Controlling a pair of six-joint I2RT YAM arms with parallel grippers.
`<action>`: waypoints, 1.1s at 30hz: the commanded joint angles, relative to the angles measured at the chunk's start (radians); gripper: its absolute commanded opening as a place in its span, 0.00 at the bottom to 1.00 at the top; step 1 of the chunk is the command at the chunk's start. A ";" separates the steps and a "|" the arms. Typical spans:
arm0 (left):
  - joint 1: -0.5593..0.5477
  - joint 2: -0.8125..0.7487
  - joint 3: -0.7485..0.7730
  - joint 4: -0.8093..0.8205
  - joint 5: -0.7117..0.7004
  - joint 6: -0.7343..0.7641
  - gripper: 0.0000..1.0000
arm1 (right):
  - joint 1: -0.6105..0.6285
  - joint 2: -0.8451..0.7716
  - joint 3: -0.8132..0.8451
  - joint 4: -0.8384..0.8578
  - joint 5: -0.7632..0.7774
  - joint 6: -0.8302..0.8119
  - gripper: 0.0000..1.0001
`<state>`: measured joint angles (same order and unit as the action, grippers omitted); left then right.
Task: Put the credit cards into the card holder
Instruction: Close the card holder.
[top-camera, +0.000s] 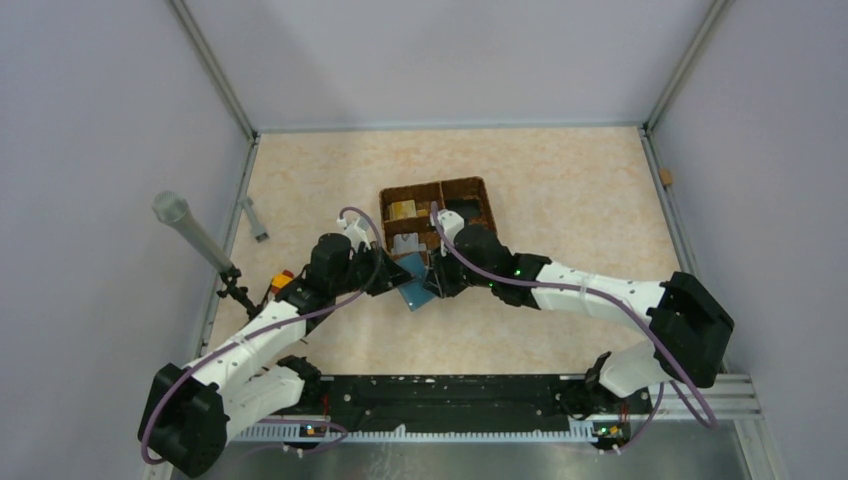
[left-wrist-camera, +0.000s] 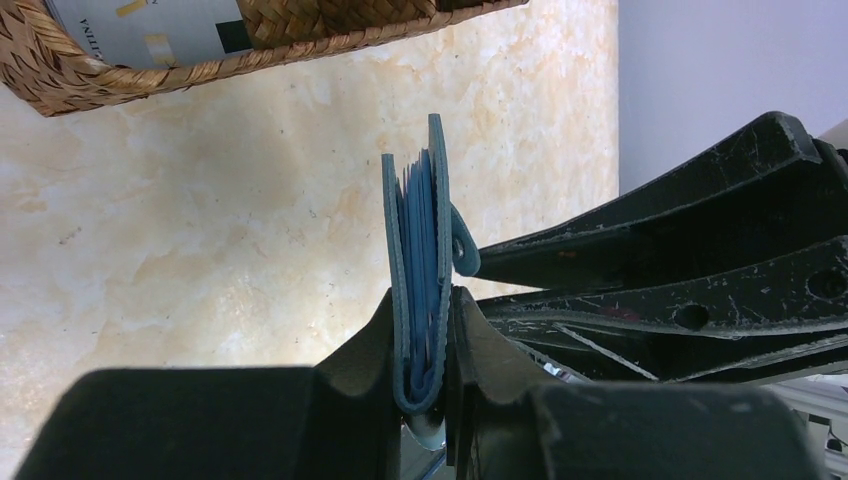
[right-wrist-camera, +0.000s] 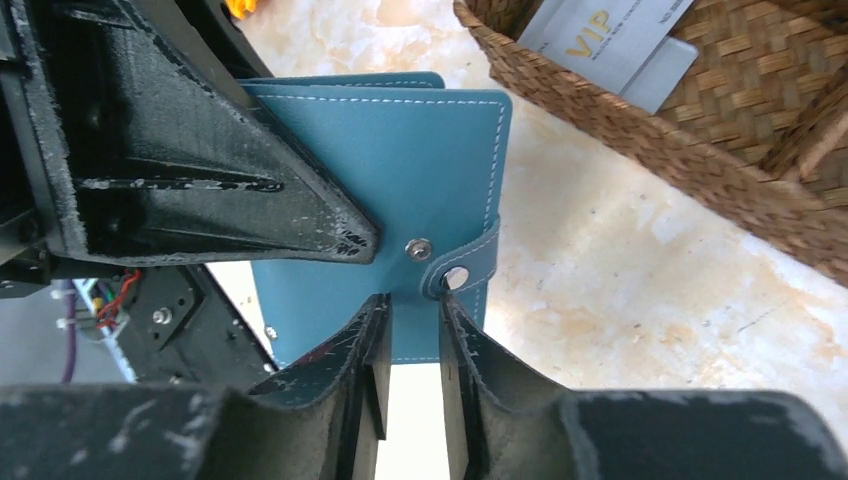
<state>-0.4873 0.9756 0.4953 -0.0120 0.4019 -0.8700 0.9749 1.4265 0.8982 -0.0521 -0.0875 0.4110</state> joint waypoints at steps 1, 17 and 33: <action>-0.002 -0.005 0.023 0.034 -0.006 0.002 0.00 | 0.010 -0.049 0.033 0.005 0.049 -0.019 0.30; -0.001 0.016 0.054 -0.074 -0.049 0.005 0.00 | 0.038 -0.009 0.102 -0.067 0.147 -0.073 0.50; -0.001 0.003 0.047 -0.079 -0.043 0.005 0.00 | 0.037 0.088 0.130 -0.086 0.151 -0.040 0.30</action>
<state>-0.4873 0.9977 0.5049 -0.1253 0.3573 -0.8658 1.0016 1.5120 0.9825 -0.1551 0.0505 0.3626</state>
